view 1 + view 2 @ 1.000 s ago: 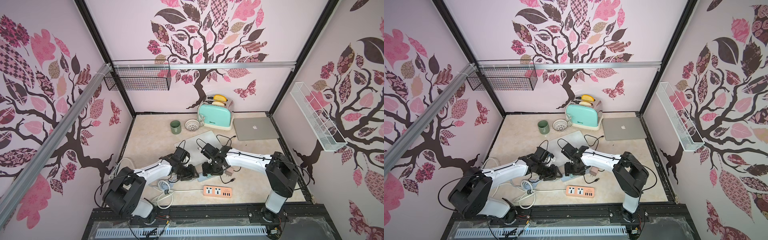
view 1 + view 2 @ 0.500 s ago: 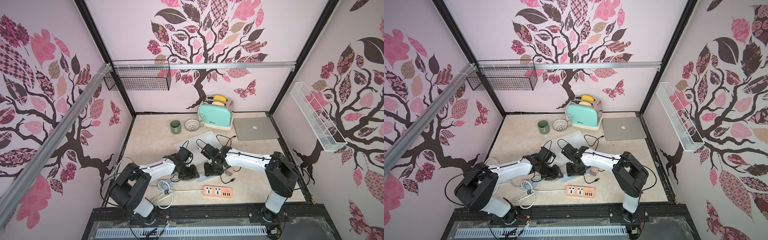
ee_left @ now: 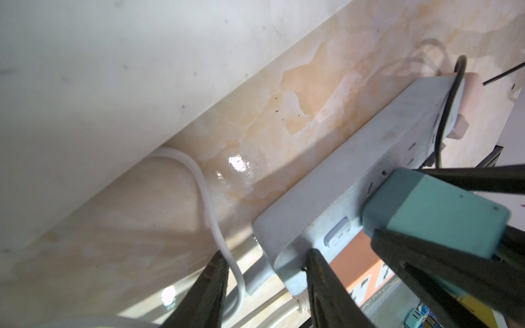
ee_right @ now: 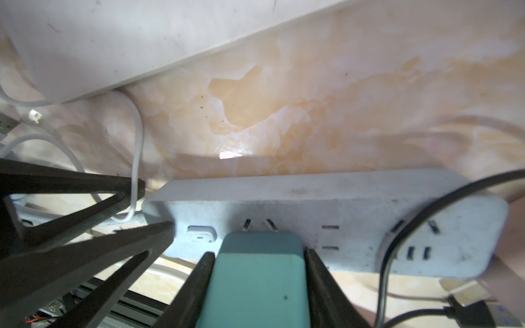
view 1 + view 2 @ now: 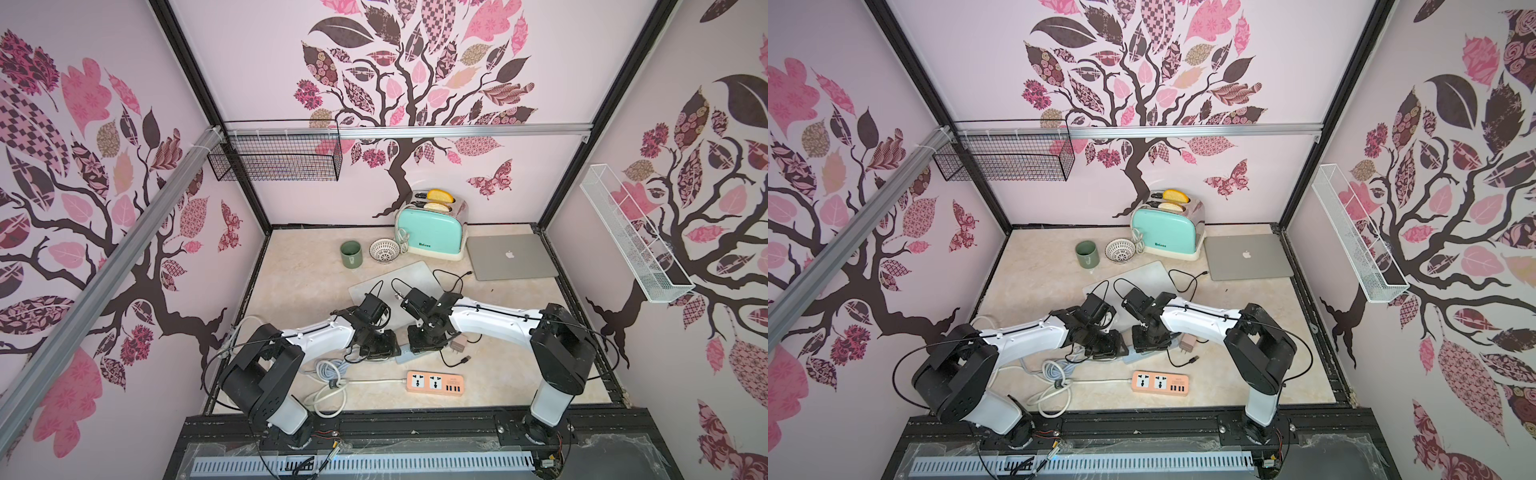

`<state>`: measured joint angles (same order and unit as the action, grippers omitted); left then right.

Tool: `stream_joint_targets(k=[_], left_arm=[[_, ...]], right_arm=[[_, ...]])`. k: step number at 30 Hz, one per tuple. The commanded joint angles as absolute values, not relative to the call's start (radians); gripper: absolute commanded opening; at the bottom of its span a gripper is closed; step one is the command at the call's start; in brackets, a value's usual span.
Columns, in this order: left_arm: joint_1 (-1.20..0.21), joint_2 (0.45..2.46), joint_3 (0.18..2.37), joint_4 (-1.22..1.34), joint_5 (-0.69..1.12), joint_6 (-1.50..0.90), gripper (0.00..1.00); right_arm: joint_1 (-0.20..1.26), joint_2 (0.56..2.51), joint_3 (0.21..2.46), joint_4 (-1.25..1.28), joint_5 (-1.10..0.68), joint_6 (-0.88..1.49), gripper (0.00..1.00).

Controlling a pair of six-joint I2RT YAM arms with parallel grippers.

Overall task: Unplug the laptop charger
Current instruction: Remove the plug from the socket.

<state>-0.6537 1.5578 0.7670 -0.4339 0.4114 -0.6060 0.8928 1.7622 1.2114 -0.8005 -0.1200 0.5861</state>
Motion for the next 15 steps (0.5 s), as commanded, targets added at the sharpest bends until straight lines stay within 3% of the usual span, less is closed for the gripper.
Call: stream_joint_targets(k=[1, 15], left_arm=[[-0.661, 1.619, 0.728, -0.514, 0.304, -0.594, 0.46], [-0.661, 1.623, 0.729, -0.554, 0.246, -0.595, 0.42]], right_arm=[[0.897, 1.693, 1.274, -0.771, -0.116, 0.587, 0.41], [0.896, 1.635, 1.250, -0.751, -0.113, 0.597, 0.44]])
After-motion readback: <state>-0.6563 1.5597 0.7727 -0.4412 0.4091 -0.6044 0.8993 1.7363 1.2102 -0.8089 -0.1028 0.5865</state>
